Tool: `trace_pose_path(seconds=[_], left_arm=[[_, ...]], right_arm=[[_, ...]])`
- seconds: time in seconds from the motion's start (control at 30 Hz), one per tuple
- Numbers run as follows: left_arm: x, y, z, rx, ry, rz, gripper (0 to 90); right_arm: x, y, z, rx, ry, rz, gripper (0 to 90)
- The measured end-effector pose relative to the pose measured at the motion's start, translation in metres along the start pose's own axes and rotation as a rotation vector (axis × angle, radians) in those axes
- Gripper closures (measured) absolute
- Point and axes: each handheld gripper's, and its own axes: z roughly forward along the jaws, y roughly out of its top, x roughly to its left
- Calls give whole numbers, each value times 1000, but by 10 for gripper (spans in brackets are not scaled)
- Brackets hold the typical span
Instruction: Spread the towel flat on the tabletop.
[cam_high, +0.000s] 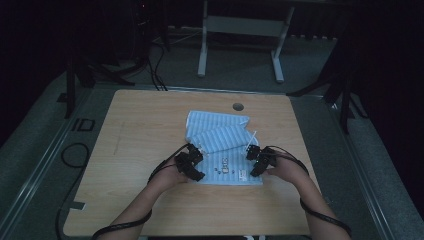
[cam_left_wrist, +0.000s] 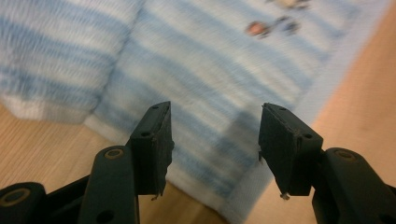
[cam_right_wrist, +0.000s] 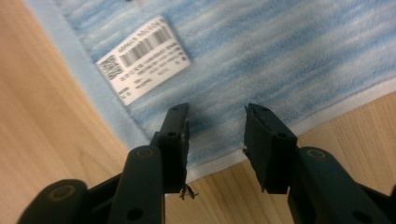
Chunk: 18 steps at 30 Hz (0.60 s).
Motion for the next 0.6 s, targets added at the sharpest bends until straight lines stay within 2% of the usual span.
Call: trace_pose_path(seconds=[0.07,0.13,0.2,0.3,0.4,0.47,0.5,0.6], left_arm=[[-5,-1,-7,-11,-11,24,425],[-8,-3,-11,-6,-25,55,425],[-10,-7,-10,17,-30,71,425],[-10,-11,-5,42,-34,63,424],[-8,-14,1,51,-36,54,424],[-8,-15,2,37,-36,50,417],[-9,-14,2,42,-15,62,447],[-10,-13,2,47,-9,64,492]], right_arm=[[6,-1,-7,-36,24,-36,590],[13,-2,-11,-44,34,-65,580],[21,-3,-11,-32,43,-102,557],[29,-8,-5,-2,44,-139,538],[28,-9,-1,15,53,-134,538],[28,-10,2,25,51,-140,547],[27,-10,2,25,46,-138,584],[29,-9,2,31,20,-148,634]])
